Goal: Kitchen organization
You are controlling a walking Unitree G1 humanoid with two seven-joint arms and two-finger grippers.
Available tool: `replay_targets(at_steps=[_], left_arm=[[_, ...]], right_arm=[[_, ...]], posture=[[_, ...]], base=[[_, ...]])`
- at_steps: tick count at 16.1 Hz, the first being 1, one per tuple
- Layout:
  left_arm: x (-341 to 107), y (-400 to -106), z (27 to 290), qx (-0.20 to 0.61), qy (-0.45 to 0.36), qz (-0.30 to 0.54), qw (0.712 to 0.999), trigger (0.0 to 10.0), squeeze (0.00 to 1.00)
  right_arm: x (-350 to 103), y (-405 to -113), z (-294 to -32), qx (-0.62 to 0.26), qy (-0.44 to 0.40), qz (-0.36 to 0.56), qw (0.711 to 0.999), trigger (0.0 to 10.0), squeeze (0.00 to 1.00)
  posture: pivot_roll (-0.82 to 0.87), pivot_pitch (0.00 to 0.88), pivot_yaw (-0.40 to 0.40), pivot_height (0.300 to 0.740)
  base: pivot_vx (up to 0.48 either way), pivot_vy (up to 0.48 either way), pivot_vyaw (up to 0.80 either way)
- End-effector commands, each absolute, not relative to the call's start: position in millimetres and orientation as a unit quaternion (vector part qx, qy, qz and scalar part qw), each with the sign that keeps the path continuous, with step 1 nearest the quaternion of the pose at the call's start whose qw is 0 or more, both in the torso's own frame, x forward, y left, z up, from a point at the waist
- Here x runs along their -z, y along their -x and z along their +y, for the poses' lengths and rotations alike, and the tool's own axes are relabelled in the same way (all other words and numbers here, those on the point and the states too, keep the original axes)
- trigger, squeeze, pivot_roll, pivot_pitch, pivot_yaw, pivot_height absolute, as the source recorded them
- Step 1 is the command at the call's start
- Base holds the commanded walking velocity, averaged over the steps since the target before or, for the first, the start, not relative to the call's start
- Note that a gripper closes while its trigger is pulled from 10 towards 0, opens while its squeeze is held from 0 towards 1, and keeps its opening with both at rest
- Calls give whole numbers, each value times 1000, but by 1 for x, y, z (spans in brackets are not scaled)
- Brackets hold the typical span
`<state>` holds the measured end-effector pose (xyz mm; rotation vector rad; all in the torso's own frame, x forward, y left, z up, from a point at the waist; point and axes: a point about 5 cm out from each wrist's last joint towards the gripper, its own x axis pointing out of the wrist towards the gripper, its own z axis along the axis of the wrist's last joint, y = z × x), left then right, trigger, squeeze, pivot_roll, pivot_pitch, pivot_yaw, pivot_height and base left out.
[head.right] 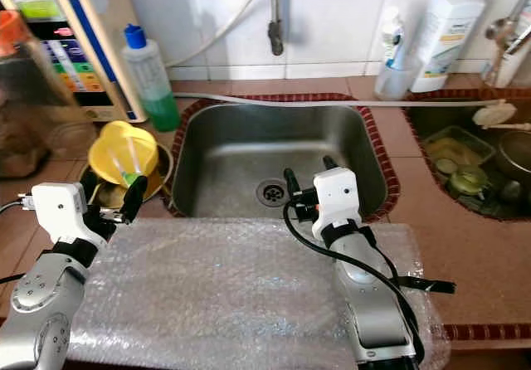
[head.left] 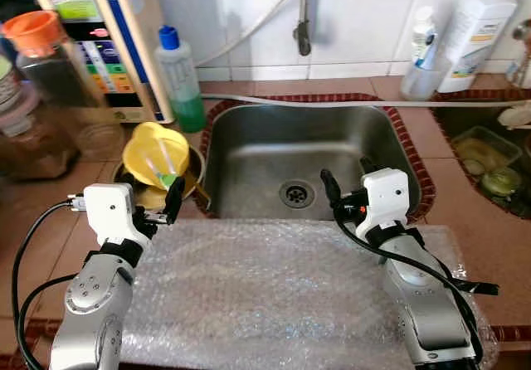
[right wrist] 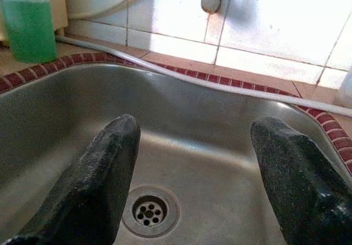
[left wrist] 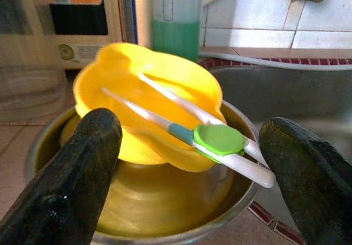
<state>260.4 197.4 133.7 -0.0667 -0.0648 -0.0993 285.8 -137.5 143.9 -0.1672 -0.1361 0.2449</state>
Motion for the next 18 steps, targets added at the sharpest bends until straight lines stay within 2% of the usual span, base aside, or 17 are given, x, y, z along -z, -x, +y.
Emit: replay_targets(at_steps=[1, 10, 18], left_arm=[[-131, -260, 202, 39, 34, -22, 998, 10000, 0], [-138, -261, 210, 10, 20, -36, 999, 10000, 0], [-150, -261, 197, 95, 42, -41, 994, 10000, 0]], right_arm=[[-146, -285, -135, -127, 83, -71, 986, 10000, 0], [-151, -288, -133, -132, 84, -80, 984, 10000, 0], [-164, -283, -121, -195, 57, -87, 975, 10000, 0]], posture=[[-142, 95, 70, 740], [-139, 97, 66, 740], [-134, 96, 67, 740]], base=[[0, 0, -800], [0, 0, 0], [0, 0, 0]])
